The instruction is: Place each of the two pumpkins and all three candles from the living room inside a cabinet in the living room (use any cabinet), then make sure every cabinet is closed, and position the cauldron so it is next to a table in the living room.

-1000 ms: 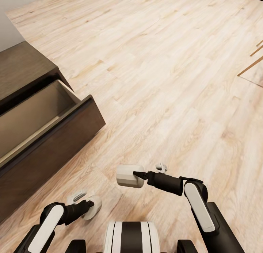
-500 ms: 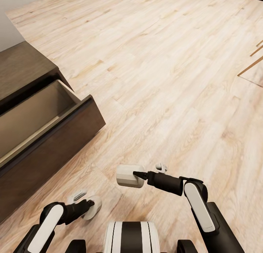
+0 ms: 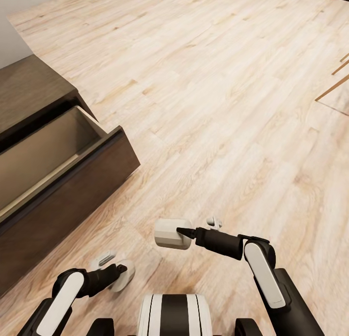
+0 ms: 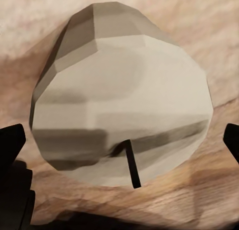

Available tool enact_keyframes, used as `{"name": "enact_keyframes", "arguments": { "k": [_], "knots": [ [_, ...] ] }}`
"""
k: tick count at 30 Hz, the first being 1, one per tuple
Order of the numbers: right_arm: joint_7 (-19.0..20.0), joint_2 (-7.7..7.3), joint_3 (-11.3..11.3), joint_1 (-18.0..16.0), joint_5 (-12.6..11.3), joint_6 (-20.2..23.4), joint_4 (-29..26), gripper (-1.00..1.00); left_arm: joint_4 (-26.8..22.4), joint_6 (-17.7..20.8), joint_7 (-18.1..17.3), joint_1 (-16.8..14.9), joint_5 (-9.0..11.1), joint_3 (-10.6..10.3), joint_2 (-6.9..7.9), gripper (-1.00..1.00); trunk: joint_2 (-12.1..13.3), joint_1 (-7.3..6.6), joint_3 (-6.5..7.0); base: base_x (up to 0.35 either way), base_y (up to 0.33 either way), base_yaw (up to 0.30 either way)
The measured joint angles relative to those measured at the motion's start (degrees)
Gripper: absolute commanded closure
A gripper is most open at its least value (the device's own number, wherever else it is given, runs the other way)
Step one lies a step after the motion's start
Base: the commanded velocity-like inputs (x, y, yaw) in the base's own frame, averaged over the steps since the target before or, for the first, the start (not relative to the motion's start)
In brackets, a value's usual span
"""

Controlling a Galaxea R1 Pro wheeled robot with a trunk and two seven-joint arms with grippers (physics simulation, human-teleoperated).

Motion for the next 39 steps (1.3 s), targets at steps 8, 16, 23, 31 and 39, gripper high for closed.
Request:
{"name": "enact_keyframes", "arguments": {
  "k": [8, 16, 23, 31, 39],
  "knots": [
    [0.00, 0.00, 0.00, 0.00, 0.06, -0.03, 0.00, 1.00, 0.06, -0.02, 0.11, 0.00, -0.11, 0.01, -0.08, -1.00, -0.05, 0.10, -0.89, 0.000, 0.000, 0.000],
    [0.00, -0.01, 0.00, 0.01, 0.06, -0.06, 0.00, 1.00, 0.06, -0.02, 0.03, 0.00, -0.03, 0.01, -0.16, -1.00, -0.05, 0.10, -0.89, 0.000, 0.000, 0.000],
    [0.00, 0.00, 0.00, 0.01, 0.08, -0.07, 0.00, 1.00, -0.17, -0.52, -0.45, -0.02, 1.74, -0.07, -0.20, -1.00, -0.11, 0.20, -1.76, 0.000, 0.000, 0.000],
    [0.00, 0.00, 0.00, -0.02, 0.02, -0.05, 0.00, 1.00, -0.11, -0.51, -0.55, -0.02, 1.78, -0.07, -0.12, -1.00, -0.11, 0.19, -1.77, 0.000, 0.000, 0.000],
    [0.01, 0.00, 0.00, 0.00, 0.16, -0.07, 0.00, 1.00, -1.34, -0.52, -0.63, -0.01, 1.78, -0.07, -0.13, -1.00, -0.15, 0.27, -2.43, 0.000, 0.000, 0.000]
  ]
}}
